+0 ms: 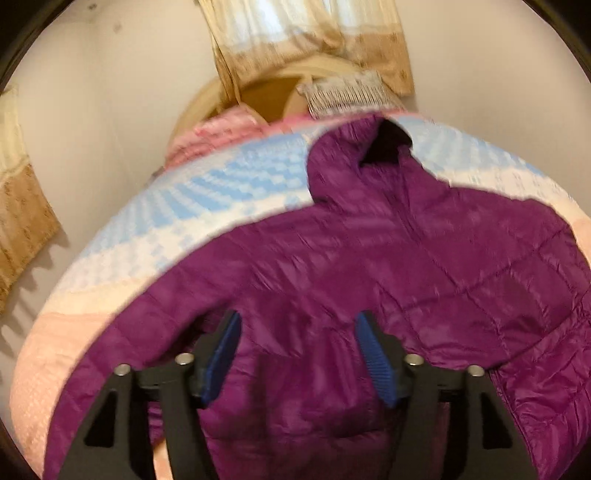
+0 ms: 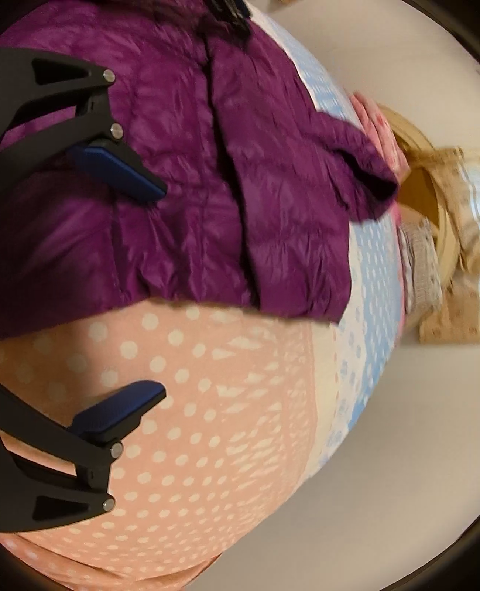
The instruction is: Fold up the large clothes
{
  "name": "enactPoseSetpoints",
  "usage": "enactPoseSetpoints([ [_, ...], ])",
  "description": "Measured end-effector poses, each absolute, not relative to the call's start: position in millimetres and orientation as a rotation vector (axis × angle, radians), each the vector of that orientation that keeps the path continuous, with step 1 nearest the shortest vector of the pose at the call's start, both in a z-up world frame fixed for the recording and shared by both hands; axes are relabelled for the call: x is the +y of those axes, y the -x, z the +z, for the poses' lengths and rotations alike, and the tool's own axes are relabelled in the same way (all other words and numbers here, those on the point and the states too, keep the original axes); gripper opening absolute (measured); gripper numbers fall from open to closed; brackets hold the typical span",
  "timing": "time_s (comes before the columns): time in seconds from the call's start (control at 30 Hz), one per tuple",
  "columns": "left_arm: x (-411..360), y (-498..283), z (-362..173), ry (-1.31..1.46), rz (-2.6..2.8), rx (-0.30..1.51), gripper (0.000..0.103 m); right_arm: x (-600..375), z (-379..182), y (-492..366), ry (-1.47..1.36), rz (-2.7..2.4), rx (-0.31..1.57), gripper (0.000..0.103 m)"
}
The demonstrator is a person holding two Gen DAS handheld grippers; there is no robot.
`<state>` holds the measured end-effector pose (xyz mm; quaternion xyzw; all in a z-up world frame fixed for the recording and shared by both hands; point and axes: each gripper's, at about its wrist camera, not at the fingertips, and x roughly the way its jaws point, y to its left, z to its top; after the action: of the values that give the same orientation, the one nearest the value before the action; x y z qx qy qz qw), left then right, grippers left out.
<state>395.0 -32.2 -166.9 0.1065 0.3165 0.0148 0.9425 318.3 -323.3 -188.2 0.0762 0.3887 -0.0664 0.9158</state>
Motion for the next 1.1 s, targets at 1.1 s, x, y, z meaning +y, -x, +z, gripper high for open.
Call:
enactPoseSetpoints([
  [1.1, 42, -361, -155, -0.163, 0.152, 0.671, 0.092, -273, -213, -408, -0.015, -0.112, 0.839, 0.09],
])
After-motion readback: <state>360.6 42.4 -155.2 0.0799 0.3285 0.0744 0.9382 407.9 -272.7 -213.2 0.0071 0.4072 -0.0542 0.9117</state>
